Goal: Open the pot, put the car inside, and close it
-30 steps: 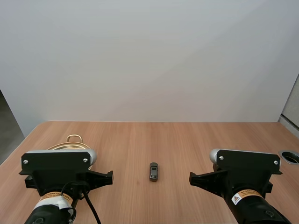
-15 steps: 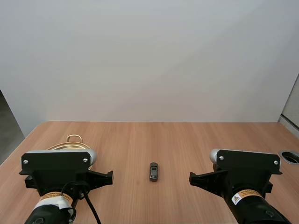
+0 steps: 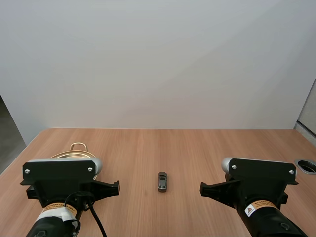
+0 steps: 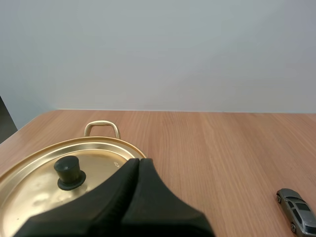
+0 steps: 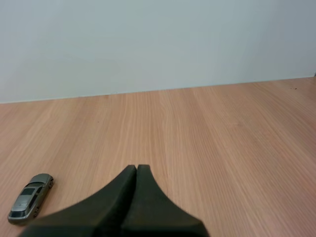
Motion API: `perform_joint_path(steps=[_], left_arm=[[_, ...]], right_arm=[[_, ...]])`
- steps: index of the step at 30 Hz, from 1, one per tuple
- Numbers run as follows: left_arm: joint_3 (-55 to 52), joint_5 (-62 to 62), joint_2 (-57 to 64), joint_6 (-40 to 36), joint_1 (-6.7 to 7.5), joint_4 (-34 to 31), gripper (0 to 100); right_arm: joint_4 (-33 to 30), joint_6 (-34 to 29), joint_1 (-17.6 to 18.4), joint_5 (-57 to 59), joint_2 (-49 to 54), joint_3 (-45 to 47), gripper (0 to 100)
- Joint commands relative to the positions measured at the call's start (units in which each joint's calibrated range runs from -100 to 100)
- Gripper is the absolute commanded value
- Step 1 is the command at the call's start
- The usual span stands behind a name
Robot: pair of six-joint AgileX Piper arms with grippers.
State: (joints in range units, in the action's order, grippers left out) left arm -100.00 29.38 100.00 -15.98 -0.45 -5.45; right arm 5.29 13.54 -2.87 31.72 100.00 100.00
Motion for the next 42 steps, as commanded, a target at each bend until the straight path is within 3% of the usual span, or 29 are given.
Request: perform_joint_path(steps=[1,14,19,21,25,27,30,32,38,42], left_arm=[[0.0,0.0,0.0,0.0,-0.01,0.1,0],[0.0,-0.8,0.0,0.0,-0.01,0.3,0],[0.0,-19.7,0.0,4.3,-0.01,-1.0,0],[0.0,-33.9,0.0,9.2,-0.01,-2.7,0],[0.0,-58.4,0.0,21.0,-0.01,-4.7,0],[0.0,-60.7,0.0,25.0,-0.01,-4.7,0],[0.0,-56.2,0.0,27.9,-0.01,-4.7,0],[0.0,-51.0,0.0,28.1,-0.01,-4.7,0],[0.0,-41.4,0.0,28.1,0.01,-4.5,0],[0.0,-41.6,0.0,28.0,0.01,-4.5,0]], right_arm=[[0.0,0.0,0.0,-0.1,0.0,0.0,0],[3.9,-0.1,0.0,-2.0,0.0,0.0,0],[-0.7,-0.1,0.0,-13.6,0.0,0.0,0],[-5.3,-0.1,0.0,-24.5,0.0,0.0,0],[-9.2,-0.1,0.0,-59.0,0.0,0.0,0],[-7.0,-0.5,0.0,-78.4,0.0,0.0,0],[-1.9,-3.0,0.0,-91.4,0.0,0.0,0],[-1.5,-2.9,0.0,-86.8,0.0,0.0,0],[-8.3,5.9,0.0,-51.9,0.0,0.0,0],[-10.5,8.3,0.0,-44.0,0.0,0.0,0]])
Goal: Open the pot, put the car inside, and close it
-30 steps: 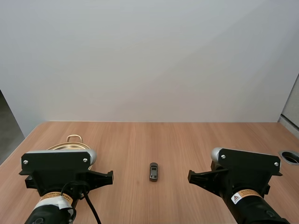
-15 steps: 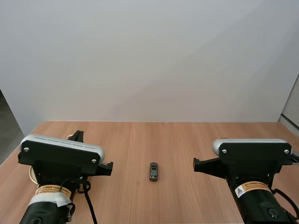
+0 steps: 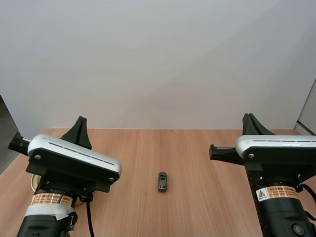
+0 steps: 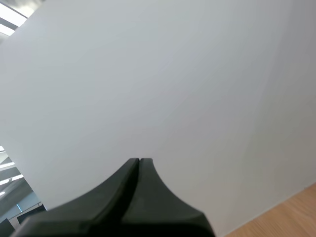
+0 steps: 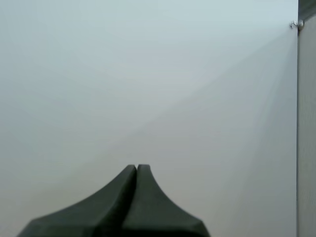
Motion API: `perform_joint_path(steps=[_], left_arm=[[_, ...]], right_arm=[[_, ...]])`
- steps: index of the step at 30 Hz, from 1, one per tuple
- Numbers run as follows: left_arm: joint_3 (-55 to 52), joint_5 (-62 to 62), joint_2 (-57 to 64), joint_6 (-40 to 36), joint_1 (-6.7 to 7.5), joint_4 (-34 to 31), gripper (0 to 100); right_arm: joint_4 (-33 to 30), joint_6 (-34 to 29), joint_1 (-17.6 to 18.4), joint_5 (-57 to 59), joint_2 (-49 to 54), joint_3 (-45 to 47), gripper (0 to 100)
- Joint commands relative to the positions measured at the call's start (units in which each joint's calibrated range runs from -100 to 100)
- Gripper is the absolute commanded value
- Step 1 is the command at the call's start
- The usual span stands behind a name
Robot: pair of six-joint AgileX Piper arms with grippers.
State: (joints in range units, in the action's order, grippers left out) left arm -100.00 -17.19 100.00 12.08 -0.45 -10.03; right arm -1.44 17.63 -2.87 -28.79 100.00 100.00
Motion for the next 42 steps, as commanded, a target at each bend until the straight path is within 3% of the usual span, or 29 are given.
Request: perform_joint_path(steps=[1,6,9,13,17,20,23,28,31,36,38,42], left_arm=[[0.0,5.1,0.0,-0.1,0.01,0.0,0],[0.0,5.1,0.0,-0.3,0.01,0.4,0],[0.1,7.4,0.0,-3.7,0.01,4.9,0],[7.6,28.1,0.0,-4.8,0.01,9.0,0],[16.2,49.9,0.0,-9.0,0.01,8.1,0],[22.5,61.4,-2.7,-20.2,-0.12,3.9,0],[28.3,72.9,-8.4,-34.8,-0.12,-4.8,0],[35.2,84.6,-18.2,-42.1,-0.12,-17.9,0],[38.5,89.9,-22.7,-41.0,-0.12,-16.9,0],[39.6,99.7,-30.0,-28.7,-0.12,-4.7,0],[39.6,100.7,-31.9,-28.2,-0.12,-5.7,0],[39.6,98.1,-31.7,-28.0,-0.12,-14.2,0]], right_arm=[[-3.5,3.4,0.0,16.1,0.0,0.0,0],[-3.2,3.4,0.0,8.8,0.0,0.0,0],[-3.4,4.1,0.0,7.1,0.0,0.0,0],[-11.0,14.8,0.0,10.1,0.0,0.0,0],[-9.9,12.5,0.0,30.3,0.0,-3.7,0],[-2.6,12.2,0.0,50.3,-2.5,-12.2,0],[7.7,14.1,0.0,71.0,-9.5,-22.4,0],[22.4,19.7,0.0,100.1,-23.5,-36.8,0],[27.8,19.8,0.0,106.2,-30.8,-41.0,0],[31.8,19.8,0.0,109.7,-42.0,-43.1,0],[31.7,19.3,0.0,109.3,-44.9,-43.4,0],[32.1,18.3,0.0,109.9,-47.9,-43.4,0]])
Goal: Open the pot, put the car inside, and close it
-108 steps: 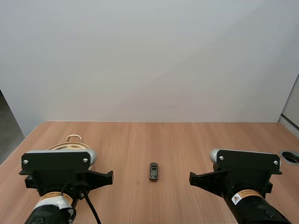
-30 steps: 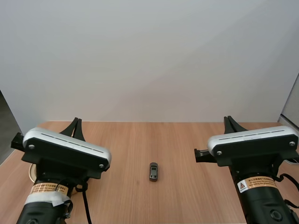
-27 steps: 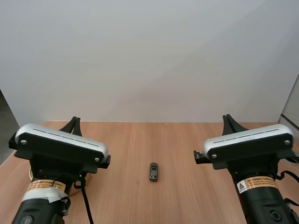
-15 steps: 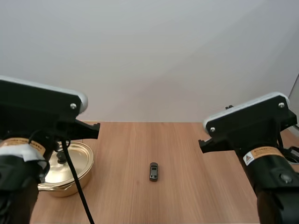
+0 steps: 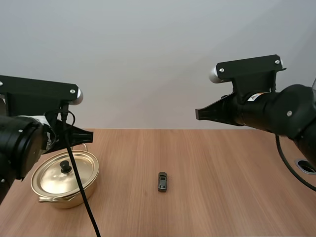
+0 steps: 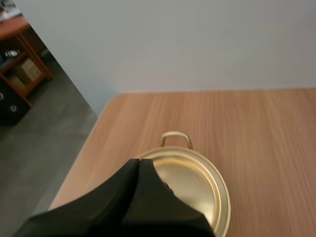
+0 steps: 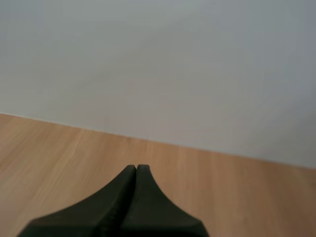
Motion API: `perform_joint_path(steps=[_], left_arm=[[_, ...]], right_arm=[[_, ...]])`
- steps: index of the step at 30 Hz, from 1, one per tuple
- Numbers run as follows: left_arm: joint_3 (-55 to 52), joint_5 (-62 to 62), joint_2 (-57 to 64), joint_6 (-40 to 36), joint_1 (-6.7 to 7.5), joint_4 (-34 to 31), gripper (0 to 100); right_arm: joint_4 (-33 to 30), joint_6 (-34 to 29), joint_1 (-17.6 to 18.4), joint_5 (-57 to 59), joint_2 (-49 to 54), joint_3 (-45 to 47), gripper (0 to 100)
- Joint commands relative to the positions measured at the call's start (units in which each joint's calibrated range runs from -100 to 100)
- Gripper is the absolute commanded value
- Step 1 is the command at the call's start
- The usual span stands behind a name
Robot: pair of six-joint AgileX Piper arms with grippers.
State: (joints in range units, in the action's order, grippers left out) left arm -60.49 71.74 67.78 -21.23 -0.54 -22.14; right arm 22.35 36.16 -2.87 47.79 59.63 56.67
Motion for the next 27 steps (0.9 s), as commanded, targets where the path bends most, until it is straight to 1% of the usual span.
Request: perform_joint_path(steps=[1,4,7,8,9,10,11,12,13,14,15,16,18,21,27], left_arm=[[0.1,8.7,0.9,5.3,-0.03,-4.0,0],[0.1,6.6,1.4,5.3,-0.03,-9.7,0],[0.1,6.3,1.4,5.3,-0.03,-10.7,1],[0.1,6.3,1.4,5.3,-0.03,-10.9,6],[0.1,6.3,1.4,5.3,-0.03,-11.1,14],[0.1,6.3,1.3,5.3,-0.03,-11.1,22],[0.1,6.3,1.3,4.9,-0.03,-10.8,36],[0.1,6.3,1.3,4.8,-0.03,-10.5,52],[0.1,6.3,1.2,4.8,-0.03,-9.8,70],[0.1,6.3,1.1,4.8,-0.03,-9.1,86],[0.1,6.3,0.7,5.0,-0.03,-8.3,100],[0.1,6.3,0.3,5.1,-0.03,-7.5,100],[0.1,6.5,-0.4,5.9,-0.03,-5.9,100],[-0.3,5.7,-1.8,6.3,-0.03,-4.3,100],[-1.7,1.1,-5.2,6.1,-0.03,-4.0,100]], right_arm=[[8.6,-0.9,0.0,33.3,-7.8,-0.1,0],[11.9,-1.4,0.0,32.1,-7.8,-0.1,0],[13.6,-0.4,0.0,32.1,-7.8,-0.1,0],[13.6,1.0,0.0,32.1,-7.8,-0.1,0],[13.4,2.3,0.0,32.1,-7.8,-0.1,1],[13.3,3.4,0.0,32.1,-7.8,-0.1,12],[12.8,3.9,0.0,32.2,-7.8,-0.1,26],[12.7,4.8,0.0,32.4,-7.8,-0.1,38],[12.6,5.8,0.0,32.6,-7.8,-0.1,56],[12.6,6.7,0.0,32.8,-7.8,-0.1,76],[12.6,7.1,0.0,33.0,-7.8,-0.1,94],[12.6,7.4,0.0,33.4,-7.8,-0.1,100],[12.7,8.6,0.0,33.2,-7.8,-0.1,100],[13.5,8.7,0.0,32.9,-7.8,-0.1,100],[14.3,8.7,0.0,32.9,-7.8,-0.1,100]])
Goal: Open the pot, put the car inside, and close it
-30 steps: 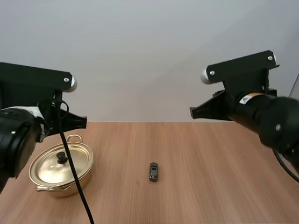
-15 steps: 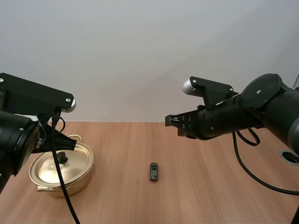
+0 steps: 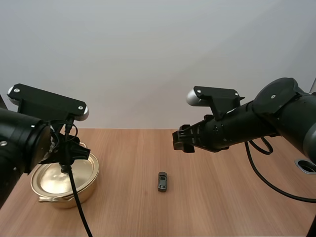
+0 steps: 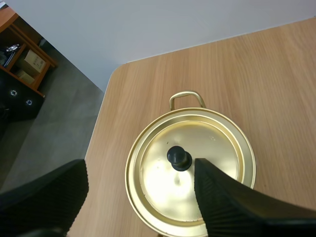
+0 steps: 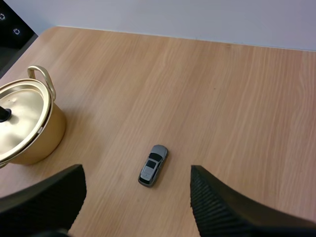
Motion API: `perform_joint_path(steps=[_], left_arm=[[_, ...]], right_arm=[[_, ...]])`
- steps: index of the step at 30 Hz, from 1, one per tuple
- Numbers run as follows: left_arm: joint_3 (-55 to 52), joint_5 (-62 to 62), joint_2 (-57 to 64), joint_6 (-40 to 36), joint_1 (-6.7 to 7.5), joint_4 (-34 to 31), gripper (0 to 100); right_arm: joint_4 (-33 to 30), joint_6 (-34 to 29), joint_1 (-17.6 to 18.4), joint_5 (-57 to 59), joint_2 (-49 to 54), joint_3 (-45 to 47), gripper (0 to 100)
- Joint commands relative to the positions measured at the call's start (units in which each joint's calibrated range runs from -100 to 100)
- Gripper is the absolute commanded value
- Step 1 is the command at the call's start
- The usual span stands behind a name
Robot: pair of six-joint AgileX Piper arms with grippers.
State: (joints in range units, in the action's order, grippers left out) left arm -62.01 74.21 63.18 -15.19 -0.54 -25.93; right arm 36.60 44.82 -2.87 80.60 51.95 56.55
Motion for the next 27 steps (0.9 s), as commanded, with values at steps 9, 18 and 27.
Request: perform_joint_path(steps=[9,18,27], left_arm=[[-4.7,-10.0,-9.2,-14.0,-0.08,-13.2,100],[-4.7,-14.0,-19.0,-19.1,-0.08,-13.8,100],[-4.7,-17.9,-25.8,-23.4,-0.08,-12.3,100]], right_arm=[[0.1,0.0,0.0,0.6,0.0,0.0,100],[0.1,0.0,0.0,0.6,0.0,0.0,100],[0.2,0.0,0.0,0.6,0.1,0.0,100]])
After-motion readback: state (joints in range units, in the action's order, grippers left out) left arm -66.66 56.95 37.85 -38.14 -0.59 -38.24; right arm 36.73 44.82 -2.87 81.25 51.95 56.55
